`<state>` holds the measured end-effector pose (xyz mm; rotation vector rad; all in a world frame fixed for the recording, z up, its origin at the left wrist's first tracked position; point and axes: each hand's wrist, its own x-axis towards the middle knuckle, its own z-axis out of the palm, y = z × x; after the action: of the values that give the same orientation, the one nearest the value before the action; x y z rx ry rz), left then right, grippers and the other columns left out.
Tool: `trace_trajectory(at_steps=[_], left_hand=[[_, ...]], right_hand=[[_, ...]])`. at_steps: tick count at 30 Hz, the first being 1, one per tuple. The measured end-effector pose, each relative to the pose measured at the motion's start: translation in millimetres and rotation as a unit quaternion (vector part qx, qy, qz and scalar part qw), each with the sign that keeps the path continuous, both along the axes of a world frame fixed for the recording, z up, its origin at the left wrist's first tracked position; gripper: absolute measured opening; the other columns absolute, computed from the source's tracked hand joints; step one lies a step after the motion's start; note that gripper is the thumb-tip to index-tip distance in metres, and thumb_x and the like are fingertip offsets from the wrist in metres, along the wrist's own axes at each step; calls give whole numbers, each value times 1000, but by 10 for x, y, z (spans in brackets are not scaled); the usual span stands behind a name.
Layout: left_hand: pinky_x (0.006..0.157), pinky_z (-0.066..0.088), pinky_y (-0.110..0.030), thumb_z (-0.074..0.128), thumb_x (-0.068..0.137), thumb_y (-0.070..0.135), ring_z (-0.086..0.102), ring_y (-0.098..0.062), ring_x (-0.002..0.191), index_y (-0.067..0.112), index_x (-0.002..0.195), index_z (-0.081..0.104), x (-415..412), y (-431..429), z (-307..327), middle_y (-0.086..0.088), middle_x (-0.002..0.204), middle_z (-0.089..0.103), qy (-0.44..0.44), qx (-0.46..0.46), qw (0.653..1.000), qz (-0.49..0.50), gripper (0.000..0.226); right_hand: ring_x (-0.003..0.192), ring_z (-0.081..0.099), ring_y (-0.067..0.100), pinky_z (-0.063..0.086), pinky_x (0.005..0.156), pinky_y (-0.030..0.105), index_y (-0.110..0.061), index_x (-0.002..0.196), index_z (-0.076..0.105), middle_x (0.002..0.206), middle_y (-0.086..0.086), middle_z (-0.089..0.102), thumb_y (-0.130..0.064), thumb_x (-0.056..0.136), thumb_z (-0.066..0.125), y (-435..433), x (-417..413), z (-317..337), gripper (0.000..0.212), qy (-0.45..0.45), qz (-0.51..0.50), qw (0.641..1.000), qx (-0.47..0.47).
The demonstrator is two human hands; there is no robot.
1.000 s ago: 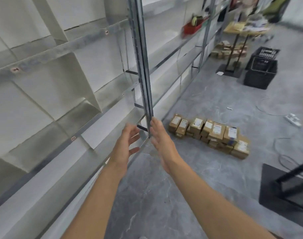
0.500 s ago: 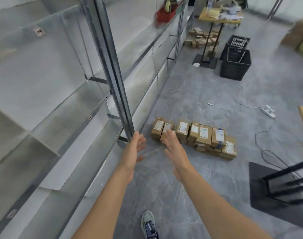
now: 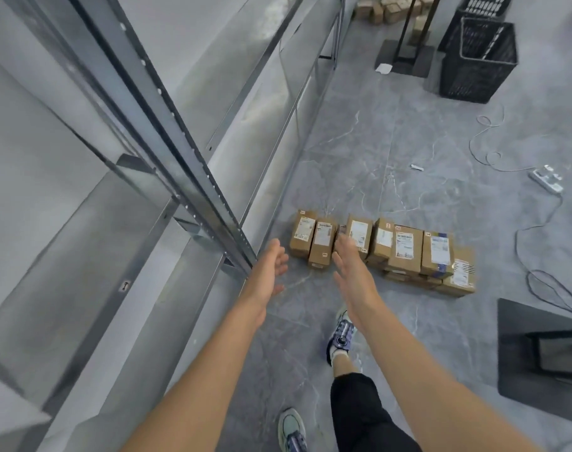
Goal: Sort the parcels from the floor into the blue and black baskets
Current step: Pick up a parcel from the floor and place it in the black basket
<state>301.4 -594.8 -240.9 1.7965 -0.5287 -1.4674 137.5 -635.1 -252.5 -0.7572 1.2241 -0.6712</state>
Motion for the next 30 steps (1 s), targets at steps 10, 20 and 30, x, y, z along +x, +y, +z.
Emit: trace_trajectory(at_steps=[10,20,30], left_hand=[[114,43,-48,34,106,61,56,-13,127,20,150,50,40,-1585,-871,2,149,55,4,117,993,30,62],[98,48,-42,34,105,64,55,-17,130,19,151,49,287,-2603,-1935,-2,149,56,2,192,981,9,67],[114,38,-45,29,107,60,48,-19,139,18,156,42,721,-3592,-3667,-4,157,48,-6,247,966,-82,65]], right_hand=[[160,21,17,17,130,51,-43,166,20,174,-15,18,-77,101,30,-1686,-50,-938,74,51,54,990,120],[158,24,15,18,130,49,-37,167,22,173,-11,22,-75,102,30,-2671,183,-1945,75,90,77,978,171],[160,21,17,17,130,51,-35,167,21,174,-7,21,-73,104,26,-3353,669,-3689,74,110,18,968,225]])
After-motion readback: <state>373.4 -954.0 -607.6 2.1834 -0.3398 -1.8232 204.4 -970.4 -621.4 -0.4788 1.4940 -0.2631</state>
